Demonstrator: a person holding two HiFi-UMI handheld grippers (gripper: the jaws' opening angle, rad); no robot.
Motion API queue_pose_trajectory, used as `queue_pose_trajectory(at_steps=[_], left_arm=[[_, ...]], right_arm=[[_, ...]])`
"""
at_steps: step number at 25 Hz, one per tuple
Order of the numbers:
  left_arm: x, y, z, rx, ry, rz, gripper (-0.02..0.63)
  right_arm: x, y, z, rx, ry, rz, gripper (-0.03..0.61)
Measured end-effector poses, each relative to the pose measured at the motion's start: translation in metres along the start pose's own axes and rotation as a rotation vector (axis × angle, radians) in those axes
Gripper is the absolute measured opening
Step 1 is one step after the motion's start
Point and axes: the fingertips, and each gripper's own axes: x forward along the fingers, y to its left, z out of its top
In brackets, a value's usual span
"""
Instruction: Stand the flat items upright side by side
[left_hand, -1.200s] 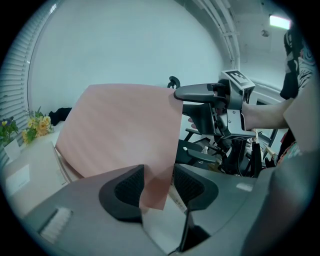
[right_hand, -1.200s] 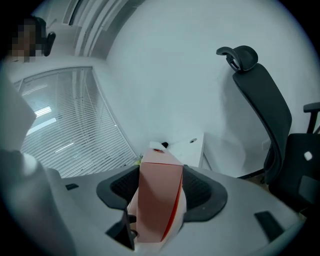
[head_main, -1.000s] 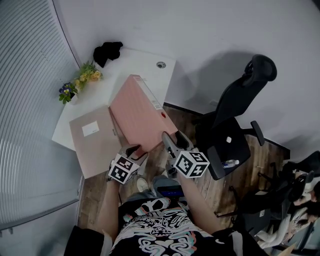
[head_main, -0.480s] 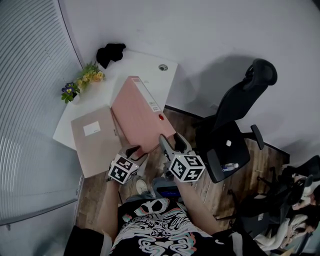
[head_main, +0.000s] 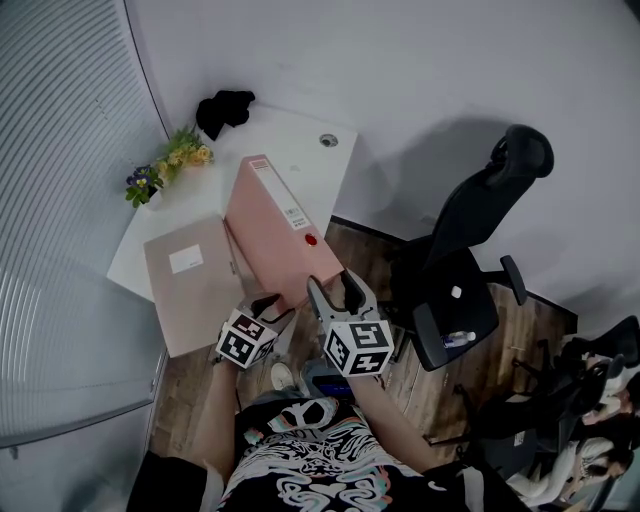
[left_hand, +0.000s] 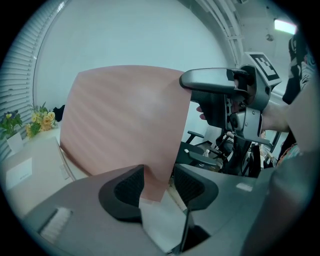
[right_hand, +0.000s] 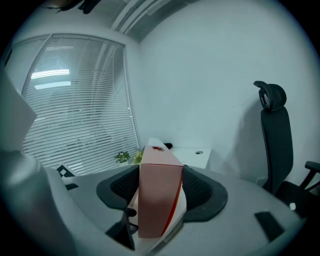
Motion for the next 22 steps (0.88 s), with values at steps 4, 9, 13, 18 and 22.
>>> queue_pose_trajectory(at_steps=[4,9,13,18,22], left_arm=[[-0.002,0.001,-0.002,-0.014,-0.001,0.002,0.189],[-0.006,0.003,-0.001,-0.053,-0.028,0.0,0.189],[-0.012,0.006,0.004,-0.079,-0.066,0.008,0.189],[-0.019,-0.001,0.02,-0.069,-0.113,0.006,0.189],[-0.023,-0.006,0.026,-0.043,-0.121,0.011,0.186]], right_arm=[[-0.001,0.008,0.001,-0.044,0.003,-0.003,0.269],[-0.002,0.019,0.001,-0.128,0.004,-0.002,0.27],[-0.003,0.03,0.0,-0.211,0.01,0.001,0.27],[-0.006,0.044,-0.004,-0.299,0.001,0.012,0.268],[-0.007,0.049,-0.007,-0.322,0.005,0.015,0.267]])
